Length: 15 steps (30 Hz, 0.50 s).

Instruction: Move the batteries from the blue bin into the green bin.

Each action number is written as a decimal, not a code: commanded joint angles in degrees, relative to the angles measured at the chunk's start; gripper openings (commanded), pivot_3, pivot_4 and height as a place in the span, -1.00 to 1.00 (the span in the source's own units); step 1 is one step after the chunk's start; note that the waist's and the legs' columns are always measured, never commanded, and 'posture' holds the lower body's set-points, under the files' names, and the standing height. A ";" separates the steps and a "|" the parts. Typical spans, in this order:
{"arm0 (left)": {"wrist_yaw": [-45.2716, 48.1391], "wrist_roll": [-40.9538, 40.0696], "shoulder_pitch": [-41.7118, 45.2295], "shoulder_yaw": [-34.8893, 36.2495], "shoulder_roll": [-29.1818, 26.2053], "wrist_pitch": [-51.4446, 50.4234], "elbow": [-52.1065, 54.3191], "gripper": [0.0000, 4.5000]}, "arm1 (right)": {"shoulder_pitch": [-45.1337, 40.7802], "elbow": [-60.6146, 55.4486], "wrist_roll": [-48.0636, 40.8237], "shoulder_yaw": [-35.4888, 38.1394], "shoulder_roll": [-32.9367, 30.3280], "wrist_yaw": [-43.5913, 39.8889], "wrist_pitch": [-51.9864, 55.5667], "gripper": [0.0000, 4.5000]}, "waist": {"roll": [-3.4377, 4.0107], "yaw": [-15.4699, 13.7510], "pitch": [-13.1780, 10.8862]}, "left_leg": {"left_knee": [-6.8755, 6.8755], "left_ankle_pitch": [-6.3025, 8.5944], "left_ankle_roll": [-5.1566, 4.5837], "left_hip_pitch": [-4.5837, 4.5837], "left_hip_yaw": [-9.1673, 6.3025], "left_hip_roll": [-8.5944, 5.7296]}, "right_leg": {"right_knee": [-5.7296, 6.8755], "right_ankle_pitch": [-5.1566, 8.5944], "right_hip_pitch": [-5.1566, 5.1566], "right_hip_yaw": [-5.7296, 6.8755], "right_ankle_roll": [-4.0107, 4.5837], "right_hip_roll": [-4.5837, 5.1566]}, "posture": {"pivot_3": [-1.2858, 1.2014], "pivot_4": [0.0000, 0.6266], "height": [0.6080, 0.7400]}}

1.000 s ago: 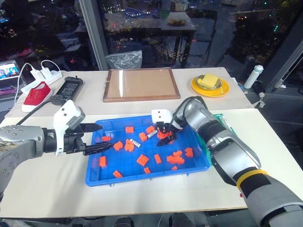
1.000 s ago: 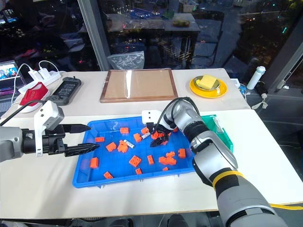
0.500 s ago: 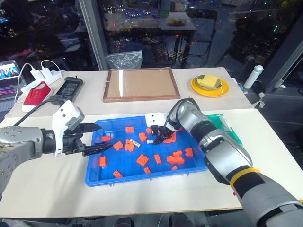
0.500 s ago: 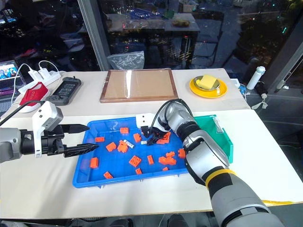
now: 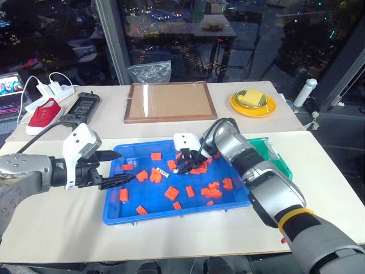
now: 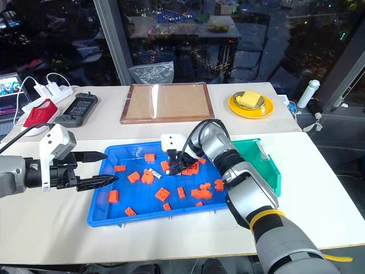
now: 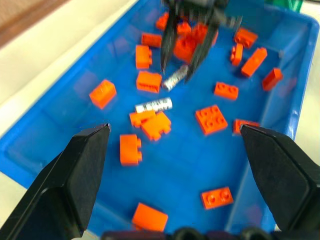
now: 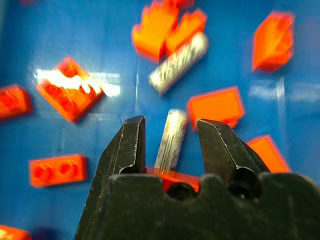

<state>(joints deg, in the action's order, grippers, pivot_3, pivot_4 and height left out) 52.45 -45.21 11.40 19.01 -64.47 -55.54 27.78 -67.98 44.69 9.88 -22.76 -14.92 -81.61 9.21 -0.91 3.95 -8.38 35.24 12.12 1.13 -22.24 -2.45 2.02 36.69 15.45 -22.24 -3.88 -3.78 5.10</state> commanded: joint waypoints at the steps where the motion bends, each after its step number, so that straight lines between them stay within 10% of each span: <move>1: 2.44 1.14 0.46 0.76 -2.02 2.29 -0.80 1.00 | 1.55 -11.77 -4.25 4.28 -4.02 -1.80 7.39 -0.40 | 0.00 -0.22 0.00 | 0.00 0.00 0.00 -0.01 0.00 0.00 | -0.01 0.00 0.00 0.01 0.00 0.00 | 0.03 -0.52 0.94; 15: 3.34 2.40 3.65 -2.88 -1.15 3.98 -2.49 1.00 | 7.45 -18.18 -2.96 0.91 -10.60 0.40 12.84 -0.40 | 0.00 -0.06 0.00 | 0.00 0.01 0.00 -0.02 0.02 0.00 | -0.04 0.00 -0.01 0.01 0.00 0.00 | 0.03 -0.52 0.94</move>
<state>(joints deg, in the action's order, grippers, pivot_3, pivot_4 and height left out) 55.35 -42.93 14.27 15.34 -65.45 -52.60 25.03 -60.34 26.48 6.01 -21.69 -24.16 -81.82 23.24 -0.91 3.89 -8.38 35.24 12.13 1.13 -22.26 -2.43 2.02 36.65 15.45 -22.25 -3.87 -3.78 5.10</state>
